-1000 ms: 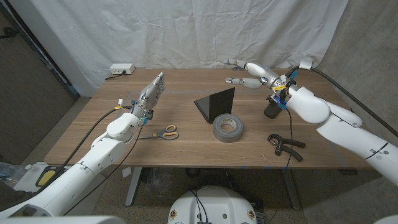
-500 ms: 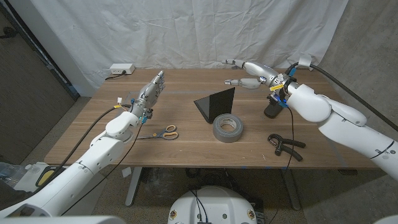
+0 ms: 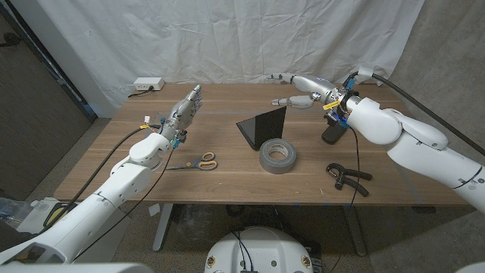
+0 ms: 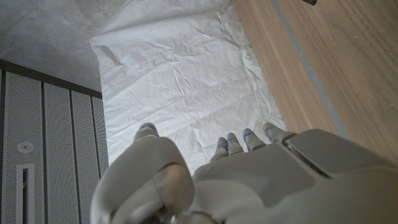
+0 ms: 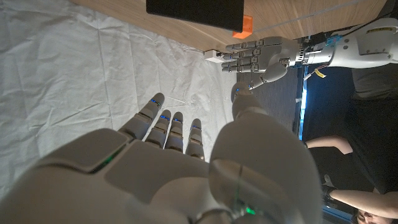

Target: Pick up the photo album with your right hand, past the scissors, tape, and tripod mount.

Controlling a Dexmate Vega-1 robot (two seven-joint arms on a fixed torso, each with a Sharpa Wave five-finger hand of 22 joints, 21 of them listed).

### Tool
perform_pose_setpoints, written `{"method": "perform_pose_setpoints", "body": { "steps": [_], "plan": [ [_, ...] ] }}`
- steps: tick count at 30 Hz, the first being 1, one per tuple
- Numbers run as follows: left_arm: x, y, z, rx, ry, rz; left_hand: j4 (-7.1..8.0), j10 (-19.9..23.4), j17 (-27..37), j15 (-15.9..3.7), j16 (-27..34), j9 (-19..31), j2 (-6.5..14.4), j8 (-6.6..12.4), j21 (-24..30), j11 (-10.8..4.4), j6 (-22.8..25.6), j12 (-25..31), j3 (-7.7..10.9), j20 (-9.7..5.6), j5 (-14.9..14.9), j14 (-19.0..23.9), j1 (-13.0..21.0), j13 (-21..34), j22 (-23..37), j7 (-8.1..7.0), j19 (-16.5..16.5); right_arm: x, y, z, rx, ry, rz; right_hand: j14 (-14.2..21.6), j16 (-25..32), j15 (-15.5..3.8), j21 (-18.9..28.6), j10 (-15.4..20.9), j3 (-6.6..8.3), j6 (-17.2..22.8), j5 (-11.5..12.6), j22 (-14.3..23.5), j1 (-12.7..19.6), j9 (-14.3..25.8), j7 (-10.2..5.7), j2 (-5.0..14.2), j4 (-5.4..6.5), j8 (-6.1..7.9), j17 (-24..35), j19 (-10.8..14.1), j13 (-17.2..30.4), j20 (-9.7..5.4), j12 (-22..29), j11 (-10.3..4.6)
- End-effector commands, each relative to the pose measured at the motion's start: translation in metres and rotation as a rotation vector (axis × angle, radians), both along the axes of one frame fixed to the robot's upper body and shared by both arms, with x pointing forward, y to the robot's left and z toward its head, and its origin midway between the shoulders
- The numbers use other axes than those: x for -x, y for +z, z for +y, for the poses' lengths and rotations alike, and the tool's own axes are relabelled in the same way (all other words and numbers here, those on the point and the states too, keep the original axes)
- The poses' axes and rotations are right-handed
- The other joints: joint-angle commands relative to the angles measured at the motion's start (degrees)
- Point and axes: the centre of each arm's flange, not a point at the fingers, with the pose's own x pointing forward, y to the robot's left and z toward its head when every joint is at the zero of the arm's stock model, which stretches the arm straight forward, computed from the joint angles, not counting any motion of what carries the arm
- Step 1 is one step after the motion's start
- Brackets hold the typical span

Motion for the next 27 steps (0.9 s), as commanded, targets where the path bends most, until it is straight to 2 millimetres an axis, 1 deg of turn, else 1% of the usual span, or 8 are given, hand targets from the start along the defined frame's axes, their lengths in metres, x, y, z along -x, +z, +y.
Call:
{"method": "perform_pose_setpoints", "body": {
  "steps": [1, 13, 23, 27],
  "plan": [
    [-0.007, -0.002, -0.001, 0.0, -0.015, 0.013, 0.1, 0.12, 0.24, -0.08, 0.1, 0.3, -0.01, -0.14, 0.08, -0.01, 0.06, -0.07, -0.27, -4.43, 0.0, 0.08, 0.87, 0.16, 0.25, 0.19, 0.08, 0.003, 0.01, 0.01, 0.06, -0.04, 0.002, -0.6, 0.07, 0.0, -0.15, -0.24, 0.38, -0.21, 0.55, 0.26, 0.63, 0.29, -0.16, 0.09, 0.02, -0.18, 0.16, -0.28, 0.33, -2.64, -0.28, 0.2],
    [-0.012, -0.001, -0.003, 0.001, -0.025, 0.01, 0.1, 0.05, 0.24, -0.08, 0.1, 0.3, 0.1, -0.14, 0.06, -0.12, 0.1, -0.11, -0.38, -4.38, -0.05, 0.06, 0.97, 0.17, 0.25, 0.22, 0.01, 0.003, 0.012, 0.018, 0.112, -0.088, 0.006, -1.26, 0.09, 0.15, -0.39, -1.12, 0.4, -1.24, 0.63, 0.27, 1.18, 0.33, -0.01, -0.24, 0.24, -0.31, 0.22, -0.71, 0.35, -2.64, -0.37, 0.14],
    [-0.01, -0.001, -0.002, -0.003, -0.026, 0.009, 0.1, 0.05, 0.24, -0.11, 0.08, 0.3, 0.18, -0.15, 0.06, -0.1, 0.08, -0.11, -0.49, -4.31, -0.11, 0.01, 1.05, 0.17, 0.25, 0.24, -0.03, 0.004, 0.009, 0.023, 0.138, -0.117, 0.003, -1.45, 0.18, 0.16, -0.46, -1.44, 0.42, -1.41, 0.69, 0.27, 1.45, 0.35, 0.01, -0.38, 0.37, -0.21, 0.26, -0.82, 0.35, -2.65, -0.34, -0.03],
    [-0.007, 0.001, -0.001, -0.014, -0.021, 0.0, 0.1, 0.02, 0.24, -0.09, 0.08, 0.3, 0.2, -0.15, 0.06, -0.12, 0.1, -0.12, -0.52, -4.32, -0.13, 0.01, 1.07, 0.17, 0.25, 0.21, -0.01, 0.005, 0.008, 0.023, 0.144, -0.128, -0.001, -1.48, 0.22, 0.16, -0.48, -1.52, 0.45, -1.47, 0.72, 0.28, 1.59, 0.35, -0.07, -0.39, 0.4, -0.18, 0.27, -0.86, 0.35, -2.71, -0.31, 0.11]
  ]
}}
